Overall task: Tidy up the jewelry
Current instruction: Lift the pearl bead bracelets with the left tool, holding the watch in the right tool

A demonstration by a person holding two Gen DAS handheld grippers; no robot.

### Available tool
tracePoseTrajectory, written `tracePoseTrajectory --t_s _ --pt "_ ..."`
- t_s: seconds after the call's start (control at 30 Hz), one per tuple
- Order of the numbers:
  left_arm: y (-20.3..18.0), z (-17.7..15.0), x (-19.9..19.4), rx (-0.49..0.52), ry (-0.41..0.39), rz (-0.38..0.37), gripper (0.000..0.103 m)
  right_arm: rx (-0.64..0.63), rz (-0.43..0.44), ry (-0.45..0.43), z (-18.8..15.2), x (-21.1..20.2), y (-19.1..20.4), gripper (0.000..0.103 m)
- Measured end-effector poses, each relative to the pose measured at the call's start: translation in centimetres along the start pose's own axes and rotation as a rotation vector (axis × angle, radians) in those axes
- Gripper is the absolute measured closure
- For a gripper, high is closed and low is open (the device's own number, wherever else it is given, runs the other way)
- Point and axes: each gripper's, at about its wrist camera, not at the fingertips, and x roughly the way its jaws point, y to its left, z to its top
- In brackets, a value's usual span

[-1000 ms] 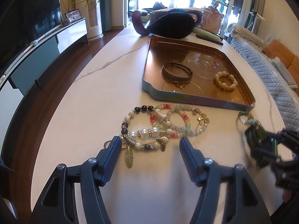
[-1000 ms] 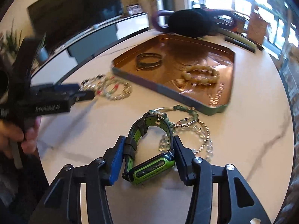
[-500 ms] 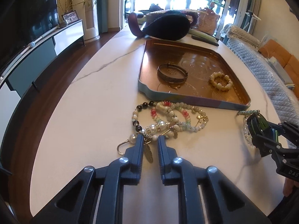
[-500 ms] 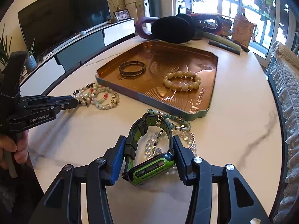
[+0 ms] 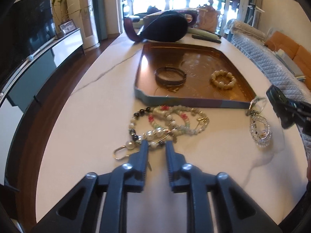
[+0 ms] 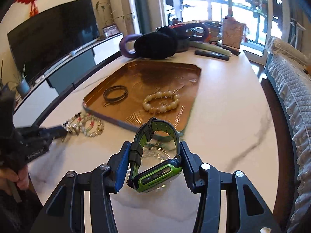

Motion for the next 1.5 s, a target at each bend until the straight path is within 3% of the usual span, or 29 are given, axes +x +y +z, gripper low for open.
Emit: tracePoseTrajectory --t_s 0.03,0.1,0.3,0.37,0.4,0.5,0.8,0.97,1.1,1.27,1.4,1.5 --pt "-0.2 0.0 0.0 0.010 -0.003 0.000 0.068 0.012 -0.002 -0.008 0.2 -0.2 -0.4 0.057" --pt "-1.0 0.0 0.2 0.048 -0.017 0.006 0.060 0.018 -0.004 -0.017 0.5 -0.5 -0.8 0.057" --pt "-3.1 0.3 1.6 0.175 -0.019 0.047 0.061 0.034 -0.005 -0.016 0.6 -0.4 -1.4 0.057" --pt "-2.8 0.6 1.9 0.161 -0.029 0.063 0.067 0.029 -0.001 -0.013 0.6 -0.4 -1.3 0.057" --pt "-2.5 0.8 1.8 0.146 -0.034 0.067 0.084 0.025 0.001 -0.012 0.6 -0.4 -1.2 0.057" --pt "-1.2 1.4 1.1 0.075 -0.041 0.002 0.099 0.015 0.009 -0.008 0.5 -0.4 -1.0 0.057" --pt "-0.9 1.3 -1.8 0.060 -0.095 -0.019 0.100 0.010 0.017 -0.009 0.3 -0.5 -0.9 0.057" --pt "-0.7 1.3 -1.7 0.065 -0.067 -0.051 0.100 0.002 0.019 -0.005 0.3 -0.4 -0.6 0.057" --pt "-1.2 0.8 -0.7 0.087 -0.057 0.019 0.095 0.000 0.019 0.001 0.2 -0.2 -0.4 0.056" --pt "-2.2 0.1 0.7 0.153 -0.040 0.021 0.089 0.001 0.024 0.007 0.1 -0.1 -0.4 0.056" --pt "-2.7 0.0 1.4 0.171 -0.017 0.016 0.068 0.000 0.029 0.007 0.1 -0.1 -0.3 0.056" --pt "-2.3 0.2 1.8 0.156 -0.024 0.016 0.068 0.001 0.034 0.012 0.1 0.0 -0.3 0.056"
